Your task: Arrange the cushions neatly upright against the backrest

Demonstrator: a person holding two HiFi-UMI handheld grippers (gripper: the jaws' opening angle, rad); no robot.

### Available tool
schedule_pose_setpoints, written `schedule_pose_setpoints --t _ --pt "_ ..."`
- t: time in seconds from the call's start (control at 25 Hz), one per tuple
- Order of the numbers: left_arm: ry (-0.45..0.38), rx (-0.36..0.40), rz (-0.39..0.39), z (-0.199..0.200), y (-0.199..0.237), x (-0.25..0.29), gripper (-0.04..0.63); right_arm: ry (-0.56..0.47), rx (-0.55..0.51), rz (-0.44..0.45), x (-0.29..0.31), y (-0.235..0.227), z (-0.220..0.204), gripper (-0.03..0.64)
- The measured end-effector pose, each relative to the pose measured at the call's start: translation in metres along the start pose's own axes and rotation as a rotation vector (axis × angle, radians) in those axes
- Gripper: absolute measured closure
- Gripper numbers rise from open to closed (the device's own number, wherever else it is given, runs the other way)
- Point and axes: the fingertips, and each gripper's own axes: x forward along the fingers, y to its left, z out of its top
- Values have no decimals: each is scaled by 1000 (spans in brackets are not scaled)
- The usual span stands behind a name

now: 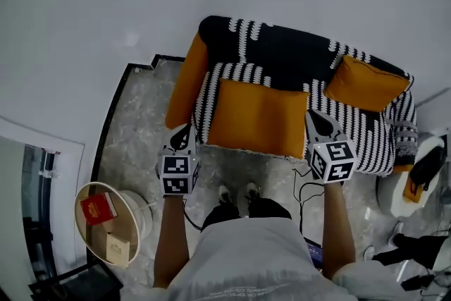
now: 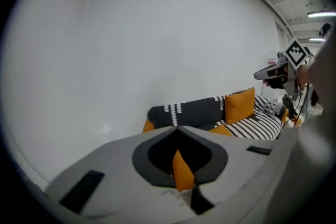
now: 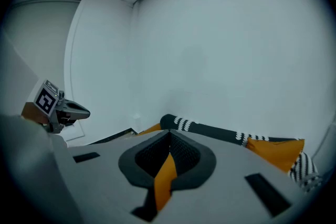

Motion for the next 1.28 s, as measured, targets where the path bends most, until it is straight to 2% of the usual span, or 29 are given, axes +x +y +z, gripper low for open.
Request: schedule_pose_setpoints --t 0.32,0.64,1.0,1.28 --pt "38 33 -140 -25 0 46 577 71 72 -176 -17 -18 -42 614" --pt "118 55 -227 -74 -9 57 565 160 156 -238 -41 -17 -97 614" --pt "245 64 -262 -130 -19 99 548 310 229 -246 -26 -45 -194 612" --pt "340 57 -260 -201 -26 142 529 421 244 -280 -6 -69 -280 596"
